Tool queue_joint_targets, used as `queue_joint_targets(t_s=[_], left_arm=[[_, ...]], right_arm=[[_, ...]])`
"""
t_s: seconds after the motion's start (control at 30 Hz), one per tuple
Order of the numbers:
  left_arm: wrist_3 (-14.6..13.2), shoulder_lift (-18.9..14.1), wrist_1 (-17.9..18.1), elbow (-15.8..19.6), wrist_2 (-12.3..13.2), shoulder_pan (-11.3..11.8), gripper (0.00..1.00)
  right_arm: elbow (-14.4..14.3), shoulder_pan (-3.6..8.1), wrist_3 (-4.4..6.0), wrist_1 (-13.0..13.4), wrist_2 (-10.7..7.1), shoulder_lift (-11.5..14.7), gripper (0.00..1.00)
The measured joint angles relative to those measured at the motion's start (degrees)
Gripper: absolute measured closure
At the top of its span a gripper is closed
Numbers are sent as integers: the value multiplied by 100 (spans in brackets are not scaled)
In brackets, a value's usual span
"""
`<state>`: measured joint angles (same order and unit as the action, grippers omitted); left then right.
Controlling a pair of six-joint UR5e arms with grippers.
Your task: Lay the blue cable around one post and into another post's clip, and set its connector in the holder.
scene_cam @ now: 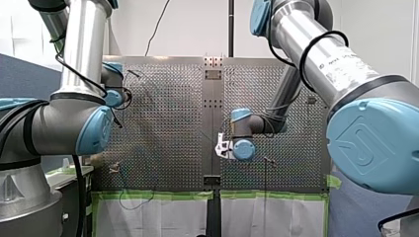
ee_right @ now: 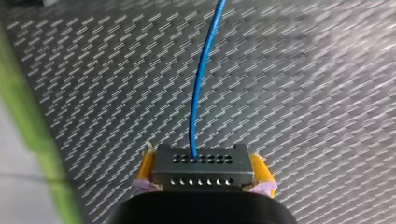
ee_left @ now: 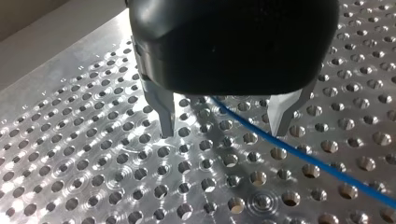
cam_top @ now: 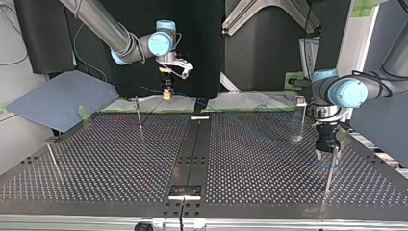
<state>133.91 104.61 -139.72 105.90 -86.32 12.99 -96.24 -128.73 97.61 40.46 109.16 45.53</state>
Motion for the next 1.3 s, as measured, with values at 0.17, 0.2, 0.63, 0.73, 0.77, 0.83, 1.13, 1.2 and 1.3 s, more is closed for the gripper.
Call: queue_joint_targets(t_s=[0.17,0.2,0.63,0.73,0.77,0.83,1.13,1.2,1.3], left_arm=[[-41,0,-22,-2,-33,0,1],[-44,1,-21,-2,-33,0,1],[-59,1,-28,-2,-24,-48,1],[-64,1,-20,-2,-28,-51,1],[-65,0,-17,-2,-29,-51,1],[-66,1,-15,-2,-31,-51,1],[-94,1,-20,-2,-38,-53,1],[-98,0,-21,-2,-38,-53,1],[-101,0,-24,-2,-38,-53,1]], right_arm=[[-287,145,80,274,38,-286,98],[-331,174,91,320,52,-334,98],[-470,683,316,736,328,-1028,98],[-486,849,370,870,294,-1195,98],[-489,909,389,926,265,-1256,98],[-493,991,420,1004,210,-1338,98],[-493,1432,489,1334,-207,-1706,98],[-486,1534,518,1421,-309,-1795,98],[-476,1687,562,1567,-446,-1942,98]])
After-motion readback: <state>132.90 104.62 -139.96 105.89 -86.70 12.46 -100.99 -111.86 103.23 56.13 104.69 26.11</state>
